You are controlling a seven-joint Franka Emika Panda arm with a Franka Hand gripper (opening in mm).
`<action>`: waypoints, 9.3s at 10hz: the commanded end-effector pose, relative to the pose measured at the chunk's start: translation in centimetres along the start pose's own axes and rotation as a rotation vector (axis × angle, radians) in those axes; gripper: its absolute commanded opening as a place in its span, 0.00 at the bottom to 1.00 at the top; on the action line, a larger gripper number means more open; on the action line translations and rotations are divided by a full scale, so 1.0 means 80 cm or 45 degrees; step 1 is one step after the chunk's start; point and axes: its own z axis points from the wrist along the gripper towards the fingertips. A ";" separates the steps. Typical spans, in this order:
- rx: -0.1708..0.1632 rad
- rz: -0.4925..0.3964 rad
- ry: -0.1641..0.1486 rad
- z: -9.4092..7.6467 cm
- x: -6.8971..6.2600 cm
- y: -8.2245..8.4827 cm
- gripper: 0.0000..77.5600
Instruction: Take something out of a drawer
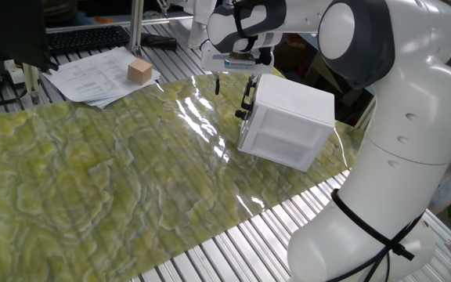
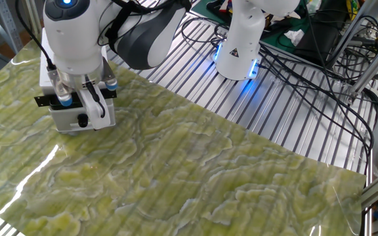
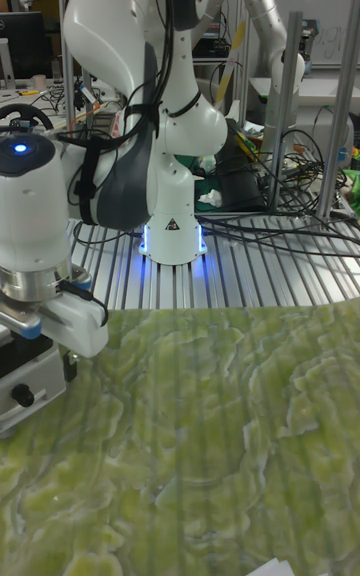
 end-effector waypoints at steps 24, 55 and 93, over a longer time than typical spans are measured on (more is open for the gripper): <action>-0.007 0.044 0.037 0.013 0.002 -0.009 1.00; -0.111 0.208 0.083 -0.016 0.014 0.081 1.00; -0.090 0.083 0.078 -0.020 -0.010 0.025 1.00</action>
